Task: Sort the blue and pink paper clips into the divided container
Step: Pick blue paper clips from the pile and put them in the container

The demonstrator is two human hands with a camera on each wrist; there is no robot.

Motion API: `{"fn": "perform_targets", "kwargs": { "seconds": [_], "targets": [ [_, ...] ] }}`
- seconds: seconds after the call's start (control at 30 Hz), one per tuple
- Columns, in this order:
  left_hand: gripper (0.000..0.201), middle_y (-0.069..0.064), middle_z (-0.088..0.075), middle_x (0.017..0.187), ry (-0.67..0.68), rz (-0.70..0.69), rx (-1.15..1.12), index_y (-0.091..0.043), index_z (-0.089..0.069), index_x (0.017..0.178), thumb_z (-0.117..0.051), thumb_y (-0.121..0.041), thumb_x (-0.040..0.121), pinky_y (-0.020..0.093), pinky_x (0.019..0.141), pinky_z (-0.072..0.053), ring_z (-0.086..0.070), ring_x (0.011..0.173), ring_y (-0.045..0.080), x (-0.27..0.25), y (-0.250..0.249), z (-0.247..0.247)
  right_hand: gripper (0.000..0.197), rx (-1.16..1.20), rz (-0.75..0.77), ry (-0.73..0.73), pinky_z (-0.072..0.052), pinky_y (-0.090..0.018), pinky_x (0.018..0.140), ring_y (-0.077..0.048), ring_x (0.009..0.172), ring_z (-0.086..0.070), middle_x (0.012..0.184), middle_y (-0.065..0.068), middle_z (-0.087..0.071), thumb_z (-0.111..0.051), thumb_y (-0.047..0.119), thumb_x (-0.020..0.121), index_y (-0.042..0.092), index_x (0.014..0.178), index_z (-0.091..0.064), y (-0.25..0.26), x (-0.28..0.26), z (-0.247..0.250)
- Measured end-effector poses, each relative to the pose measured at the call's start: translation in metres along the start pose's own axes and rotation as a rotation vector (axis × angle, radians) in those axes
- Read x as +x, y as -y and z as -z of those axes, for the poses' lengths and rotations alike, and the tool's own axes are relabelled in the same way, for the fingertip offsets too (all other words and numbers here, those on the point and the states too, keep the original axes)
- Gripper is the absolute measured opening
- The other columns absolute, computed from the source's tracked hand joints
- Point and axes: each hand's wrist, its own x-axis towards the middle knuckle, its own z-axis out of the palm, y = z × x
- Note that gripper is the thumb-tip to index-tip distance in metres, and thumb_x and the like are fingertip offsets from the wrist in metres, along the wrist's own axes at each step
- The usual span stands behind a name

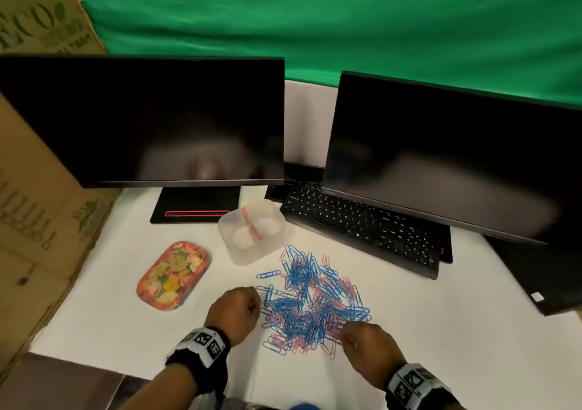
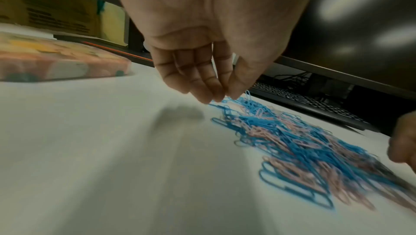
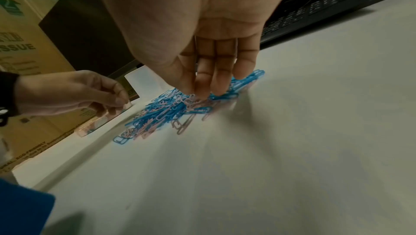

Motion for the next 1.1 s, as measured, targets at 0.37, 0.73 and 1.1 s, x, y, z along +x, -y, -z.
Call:
{"fn": "perform_targets", "kwargs": {
  "seconds": [0.37,0.73,1.1],
  "targets": [
    [0.023,0.0,-0.068,0.099,0.085,0.14,0.07,-0.02,-0.065,0.094,-0.059,-0.04,0.084,0.028,0.073,-0.048,-0.063,0.092,0.023,0.046,-0.021,-0.009,0.02,-0.057,0.162,0.017,-0.046,-0.024,0.076,-0.015,0.091,-0.062,0.099,0.009,-0.067,-0.047,0.026,0.088,0.026,0.096,-0.065,0.036,0.068,0.029],
    [0.01,0.0,-0.07,0.085,0.074,0.166,-0.111,-0.018,-0.065,0.079,-0.059,-0.024,0.075,0.03,0.067,-0.05,-0.064,0.081,0.021,0.044,-0.006,-0.008,0.026,-0.231,0.302,0.102,-0.047,-0.031,0.091,-0.025,0.109,-0.058,0.119,-0.003,-0.059,-0.049,0.019,0.092,0.02,0.113,-0.063,0.107,0.155,0.027],
    [0.043,-0.008,-0.069,0.075,0.001,0.197,-0.39,-0.031,-0.055,0.111,-0.065,-0.012,0.074,0.021,0.068,-0.043,-0.062,0.075,0.012,0.027,0.021,-0.01,0.04,-0.206,0.348,0.14,-0.049,-0.03,0.092,-0.025,0.11,-0.056,0.121,-0.006,-0.057,-0.053,0.001,0.088,0.018,0.123,-0.058,0.118,0.184,-0.001]
  ]
}}
